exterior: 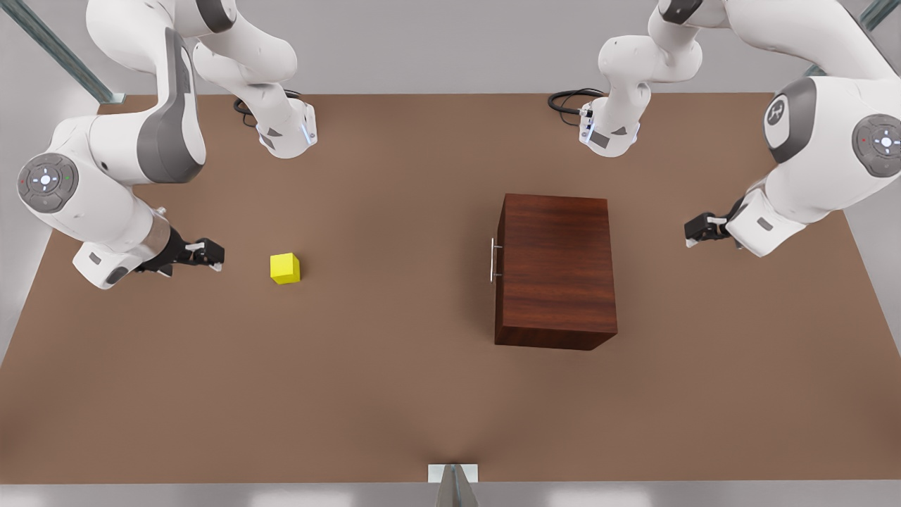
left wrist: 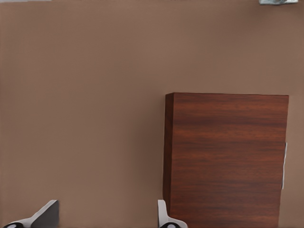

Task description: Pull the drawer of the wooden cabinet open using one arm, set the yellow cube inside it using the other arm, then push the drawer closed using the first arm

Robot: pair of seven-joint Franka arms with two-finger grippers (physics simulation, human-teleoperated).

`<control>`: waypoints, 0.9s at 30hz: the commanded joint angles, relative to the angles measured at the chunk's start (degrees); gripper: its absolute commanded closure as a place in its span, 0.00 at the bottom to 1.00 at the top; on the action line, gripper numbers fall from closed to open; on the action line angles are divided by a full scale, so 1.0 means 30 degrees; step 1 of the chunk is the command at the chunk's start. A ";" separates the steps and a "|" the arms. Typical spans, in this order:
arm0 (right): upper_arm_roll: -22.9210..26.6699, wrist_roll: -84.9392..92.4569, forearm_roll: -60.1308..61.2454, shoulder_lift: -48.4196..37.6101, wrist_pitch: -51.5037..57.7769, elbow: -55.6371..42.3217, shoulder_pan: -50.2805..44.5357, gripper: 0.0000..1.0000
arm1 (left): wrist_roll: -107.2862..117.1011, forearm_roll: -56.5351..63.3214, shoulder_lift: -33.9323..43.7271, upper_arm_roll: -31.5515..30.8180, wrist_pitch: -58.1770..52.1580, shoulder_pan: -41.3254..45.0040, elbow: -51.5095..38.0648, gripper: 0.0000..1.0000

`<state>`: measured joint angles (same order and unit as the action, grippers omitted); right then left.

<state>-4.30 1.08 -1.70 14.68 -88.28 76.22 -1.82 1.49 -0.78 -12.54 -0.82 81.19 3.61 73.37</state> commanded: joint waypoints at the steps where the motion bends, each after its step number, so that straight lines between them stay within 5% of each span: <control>1: -0.0002 0.0138 0.0010 0.0000 -0.0486 -0.0008 -0.0009 0.00 | -0.1582 0.0143 -0.0187 -0.0019 0.0797 0.0201 -0.0052 0.00; 7: -0.1554 0.0079 -0.0488 -0.0528 -0.2302 0.2892 0.0080 0.01 | 1.0426 0.2868 -0.2735 -0.0048 0.0621 0.8345 -0.0140 0.00; 11: -0.2111 -0.0008 -0.0458 -0.1493 -0.6518 0.7488 0.0196 0.02 | 1.5053 0.2955 -0.3817 -0.0136 0.0825 1.0864 -0.0110 0.00; 20: -0.2609 -0.2499 -0.0341 -0.1582 -1.0652 1.1944 0.0197 0.07 | 2.3233 0.3132 -0.6133 -0.0107 0.5102 1.3942 -0.0140 0.01; 23: -0.2580 -0.2645 0.0685 -0.1524 -1.0652 1.3175 0.0519 0.06 | 2.3877 0.3542 -0.6837 -0.0107 0.6011 1.4323 -0.0169 0.22; 27: -0.2580 -0.2645 0.0714 -0.1553 -1.3317 1.5782 0.0812 0.06 | 2.3146 0.3952 -0.7422 -0.0136 0.6041 1.4265 0.0006 0.26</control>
<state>-12.02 -2.57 -0.15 10.07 -121.20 122.49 0.70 46.19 10.19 -34.55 -1.23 96.49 46.45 73.27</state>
